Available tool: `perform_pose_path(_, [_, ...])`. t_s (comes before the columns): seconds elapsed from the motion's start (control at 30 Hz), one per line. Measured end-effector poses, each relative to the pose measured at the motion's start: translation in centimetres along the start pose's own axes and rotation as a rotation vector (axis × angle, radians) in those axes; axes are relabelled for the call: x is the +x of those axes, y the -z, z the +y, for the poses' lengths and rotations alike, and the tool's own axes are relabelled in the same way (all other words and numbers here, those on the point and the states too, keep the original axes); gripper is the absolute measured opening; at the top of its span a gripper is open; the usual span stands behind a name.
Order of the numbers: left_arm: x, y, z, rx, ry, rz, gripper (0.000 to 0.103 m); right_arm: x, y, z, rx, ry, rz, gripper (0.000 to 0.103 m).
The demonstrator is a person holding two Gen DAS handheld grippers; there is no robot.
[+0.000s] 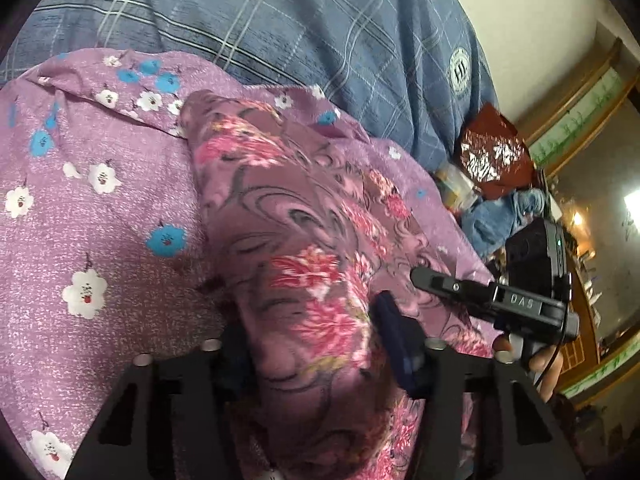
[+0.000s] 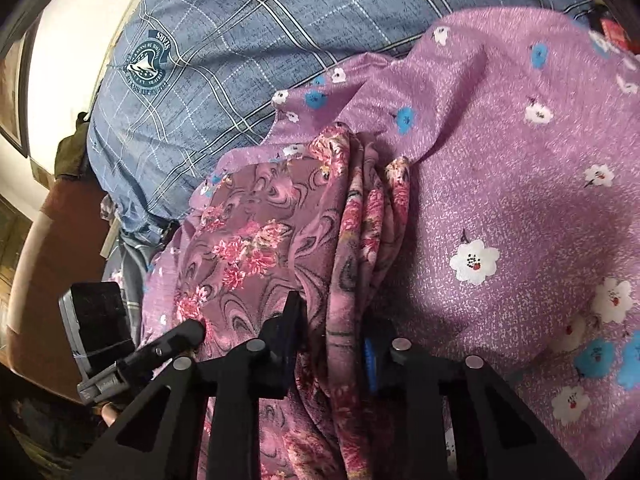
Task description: Fold small clothes
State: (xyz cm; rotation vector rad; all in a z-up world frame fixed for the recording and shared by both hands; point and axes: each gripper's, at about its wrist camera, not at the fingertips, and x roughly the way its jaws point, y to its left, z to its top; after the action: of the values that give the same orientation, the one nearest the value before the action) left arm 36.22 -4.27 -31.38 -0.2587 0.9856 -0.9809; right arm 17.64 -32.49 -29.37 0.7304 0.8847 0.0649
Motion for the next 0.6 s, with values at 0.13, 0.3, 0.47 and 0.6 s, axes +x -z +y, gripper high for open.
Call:
perform_pose_path(0.13, [-1.6, 0.8, -0.8, 0.029, 0.018, -0.033, 0.035, -1.1, 0.2, 1.2, -0.035, 0.017, -0.036, 0.022])
perform_pose_path(0.3, [-3.6, 1.4, -2.3, 0.06, 0.03, -0.095, 0.034, -2.6, 0.6, 3.2, -0.078, 0.012, -0.088, 0.022])
perform_pose_path(0.47, [-6.9, 2.3, -2.2, 0.057, 0.037, -0.139, 0.034, -3.5, 1.0, 5.0, -0.092, -0.049, -0.125, 0.022])
perform_pose_path(0.6, [-10.5, 3.5, -1.9, 0.062, 0.015, -0.183, 0.034, -3.2, 1.3, 7.2, -0.11, -0.098, -0.13, 0.022])
